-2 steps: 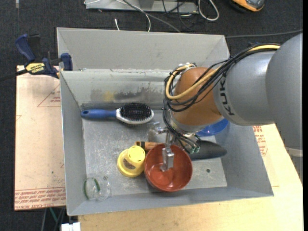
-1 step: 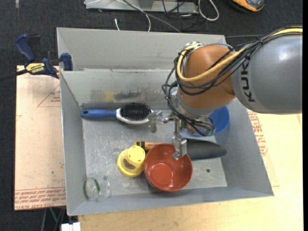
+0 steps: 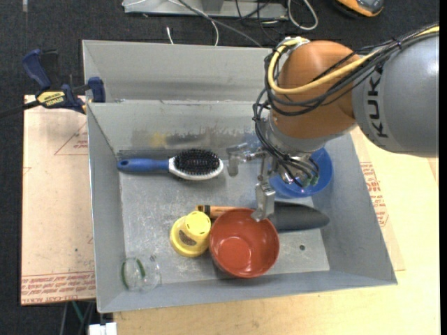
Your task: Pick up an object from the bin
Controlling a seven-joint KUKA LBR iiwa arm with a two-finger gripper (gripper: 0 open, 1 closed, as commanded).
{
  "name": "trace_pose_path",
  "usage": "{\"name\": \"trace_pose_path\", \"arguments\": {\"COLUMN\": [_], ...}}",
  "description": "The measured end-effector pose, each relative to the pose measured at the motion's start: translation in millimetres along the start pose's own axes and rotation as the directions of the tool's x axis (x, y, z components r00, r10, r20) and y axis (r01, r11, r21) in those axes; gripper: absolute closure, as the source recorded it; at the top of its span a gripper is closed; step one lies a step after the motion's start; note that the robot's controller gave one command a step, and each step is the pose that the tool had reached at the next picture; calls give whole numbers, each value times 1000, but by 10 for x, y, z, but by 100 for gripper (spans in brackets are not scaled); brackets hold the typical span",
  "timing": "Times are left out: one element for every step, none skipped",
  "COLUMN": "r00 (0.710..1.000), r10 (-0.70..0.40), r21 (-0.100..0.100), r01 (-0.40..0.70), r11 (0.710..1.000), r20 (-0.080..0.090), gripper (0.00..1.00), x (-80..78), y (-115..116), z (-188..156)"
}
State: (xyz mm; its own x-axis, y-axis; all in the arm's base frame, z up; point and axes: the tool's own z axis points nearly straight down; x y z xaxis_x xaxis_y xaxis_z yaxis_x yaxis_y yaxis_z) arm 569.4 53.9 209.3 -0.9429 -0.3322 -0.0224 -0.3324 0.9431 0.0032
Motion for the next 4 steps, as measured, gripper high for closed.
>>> {"name": "trace_pose_path", "arguments": {"r00": [983, 967, 927, 913], "r10": [-183, -256, -374, -407], "r21": [3, 1, 3, 1], "r01": [183, 256, 374, 407], "r11": [983, 967, 927, 913], "r20": [8, 2, 7, 5], "gripper": [0, 0, 0, 0], "x": [-41, 12, -74, 99], "y": [229, 263, 618, 363], "z": [562, 738, 598, 1154]}}
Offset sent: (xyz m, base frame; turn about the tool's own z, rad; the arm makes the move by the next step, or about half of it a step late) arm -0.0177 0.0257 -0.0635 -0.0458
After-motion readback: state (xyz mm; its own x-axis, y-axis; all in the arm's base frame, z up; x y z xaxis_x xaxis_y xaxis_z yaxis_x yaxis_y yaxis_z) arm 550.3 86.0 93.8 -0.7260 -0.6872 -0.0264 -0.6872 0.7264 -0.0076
